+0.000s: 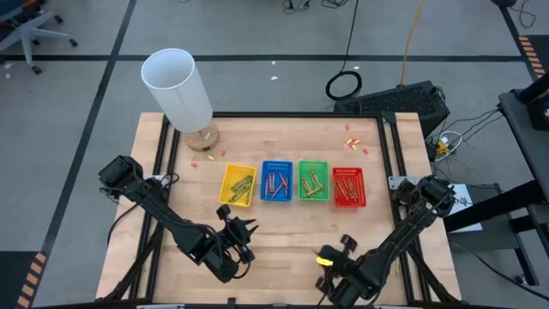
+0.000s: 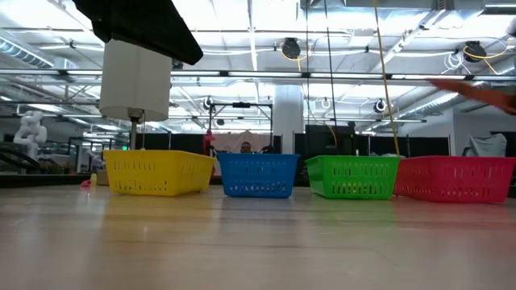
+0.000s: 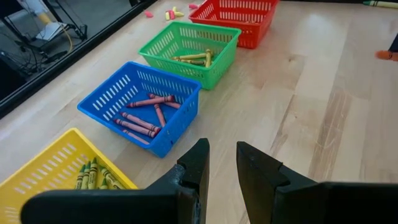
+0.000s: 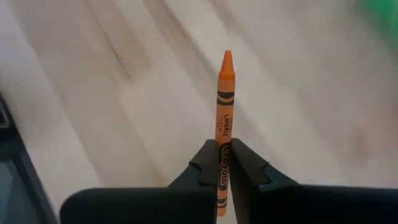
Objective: Sort crayons
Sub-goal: Put the orange crayon into the red bin
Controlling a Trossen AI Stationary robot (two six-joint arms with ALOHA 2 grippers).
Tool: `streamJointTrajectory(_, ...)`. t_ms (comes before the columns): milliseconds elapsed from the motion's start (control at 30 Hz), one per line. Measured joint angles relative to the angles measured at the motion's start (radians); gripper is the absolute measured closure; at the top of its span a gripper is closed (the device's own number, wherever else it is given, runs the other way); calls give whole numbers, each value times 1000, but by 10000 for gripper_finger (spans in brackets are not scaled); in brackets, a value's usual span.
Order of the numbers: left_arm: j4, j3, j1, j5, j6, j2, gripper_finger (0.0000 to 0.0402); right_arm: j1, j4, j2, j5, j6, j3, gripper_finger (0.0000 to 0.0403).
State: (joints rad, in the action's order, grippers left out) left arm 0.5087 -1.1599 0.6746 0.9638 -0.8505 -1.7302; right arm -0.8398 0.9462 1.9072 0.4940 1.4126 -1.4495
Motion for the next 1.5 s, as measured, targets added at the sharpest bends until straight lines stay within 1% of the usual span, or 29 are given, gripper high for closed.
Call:
streamJointTrajectory(133, 0, 0, 0, 0, 0, 0, 322, 2, -114, 0, 193, -262, -10, 403)
streamJointTrajectory(233, 0, 0, 0, -1, 0, 0, 322, 9, -213, 0, 264, -514, -10, 403)
streamJointTrajectory(333, 0, 0, 0, -15, 0, 0, 322, 18, -278, -1, 266, -742, -10, 403)
streamJointTrajectory(400, 0, 0, 0, -18, 0, 0, 322, 20, -295, -1, 265, -853, -10, 403)
streamJointTrajectory(567, 0, 0, 0, -19, 0, 0, 322, 20, -298, -1, 263, -1015, -10, 403)
streamJointTrajectory(667, 0, 0, 0, -28, 0, 0, 322, 21, -298, -1, 264, -1070, -10, 403)
streamJointTrajectory(1033, 0, 0, 0, -33, 0, 0, 322, 21, -299, -1, 264, -1167, -10, 403)
streamJointTrajectory(1500, 0, 0, 0, -34, -1, 0, 322, 20, -299, -1, 263, -1137, -10, 403)
